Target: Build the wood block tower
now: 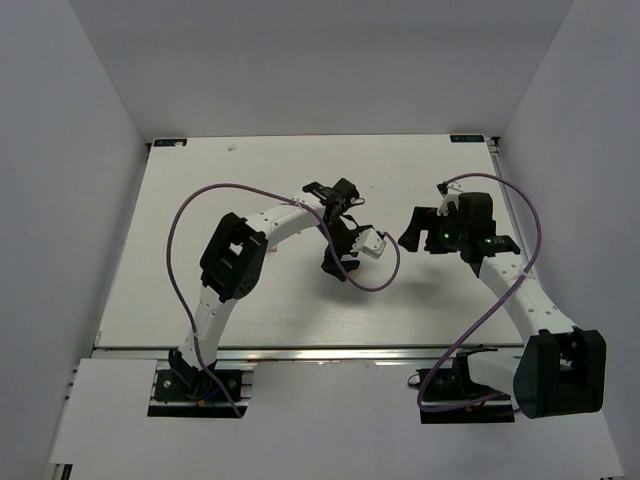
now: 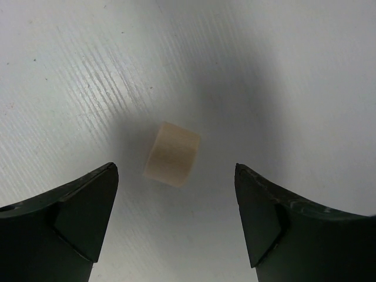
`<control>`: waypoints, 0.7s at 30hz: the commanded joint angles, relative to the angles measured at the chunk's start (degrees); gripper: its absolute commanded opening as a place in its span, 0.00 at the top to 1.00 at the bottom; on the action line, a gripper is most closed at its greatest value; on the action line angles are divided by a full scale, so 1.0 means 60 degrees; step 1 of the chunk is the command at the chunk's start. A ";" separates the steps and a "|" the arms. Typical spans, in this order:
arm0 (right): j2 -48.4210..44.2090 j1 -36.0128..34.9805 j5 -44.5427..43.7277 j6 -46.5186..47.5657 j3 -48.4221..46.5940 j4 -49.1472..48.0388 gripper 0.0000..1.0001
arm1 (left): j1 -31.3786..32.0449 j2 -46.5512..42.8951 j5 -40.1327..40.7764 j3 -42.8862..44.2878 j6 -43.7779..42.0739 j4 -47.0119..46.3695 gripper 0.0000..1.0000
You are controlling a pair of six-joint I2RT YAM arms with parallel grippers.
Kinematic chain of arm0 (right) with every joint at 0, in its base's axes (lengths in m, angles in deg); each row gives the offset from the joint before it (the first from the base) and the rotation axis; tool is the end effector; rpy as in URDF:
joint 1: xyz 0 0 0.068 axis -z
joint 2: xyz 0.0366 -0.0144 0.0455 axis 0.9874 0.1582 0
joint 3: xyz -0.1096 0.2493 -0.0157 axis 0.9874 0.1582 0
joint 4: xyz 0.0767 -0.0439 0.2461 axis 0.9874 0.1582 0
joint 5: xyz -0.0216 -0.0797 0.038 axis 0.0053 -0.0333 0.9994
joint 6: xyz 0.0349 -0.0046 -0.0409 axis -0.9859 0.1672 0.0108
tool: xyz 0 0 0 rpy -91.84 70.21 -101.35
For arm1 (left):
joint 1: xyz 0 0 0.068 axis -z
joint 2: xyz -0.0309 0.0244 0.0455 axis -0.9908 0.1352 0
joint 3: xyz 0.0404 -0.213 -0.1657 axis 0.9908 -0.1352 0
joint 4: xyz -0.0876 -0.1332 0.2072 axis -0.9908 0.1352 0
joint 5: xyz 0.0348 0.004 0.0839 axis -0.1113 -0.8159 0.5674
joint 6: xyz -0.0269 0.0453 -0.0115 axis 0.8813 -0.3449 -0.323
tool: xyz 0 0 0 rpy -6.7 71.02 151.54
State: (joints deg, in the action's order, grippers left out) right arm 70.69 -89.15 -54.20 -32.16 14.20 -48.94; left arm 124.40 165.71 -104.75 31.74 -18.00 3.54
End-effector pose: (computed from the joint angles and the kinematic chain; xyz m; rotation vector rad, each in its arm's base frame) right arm 0.2492 0.0466 0.2573 -0.1195 2.2432 0.5107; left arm 0.3124 -0.3125 0.1833 2.2864 1.4917 -0.8668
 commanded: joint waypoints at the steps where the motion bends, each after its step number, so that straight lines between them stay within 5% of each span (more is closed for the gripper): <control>1: -0.0184 0.0071 0.0276 -0.0029 0.0068 -0.0192 0.12 | 0.0075 0.0332 -0.0079 0.0397 0.0095 -0.0082 0.11; 21: -0.0023 0.0071 0.0614 0.0058 0.0053 -0.0207 0.13 | 0.0295 0.0407 0.0331 0.0236 0.0505 -0.0726 0.23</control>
State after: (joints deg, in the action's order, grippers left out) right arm 70.69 -89.11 -51.56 -31.96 14.20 -48.96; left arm 126.00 169.65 -102.52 32.70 -15.37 -0.13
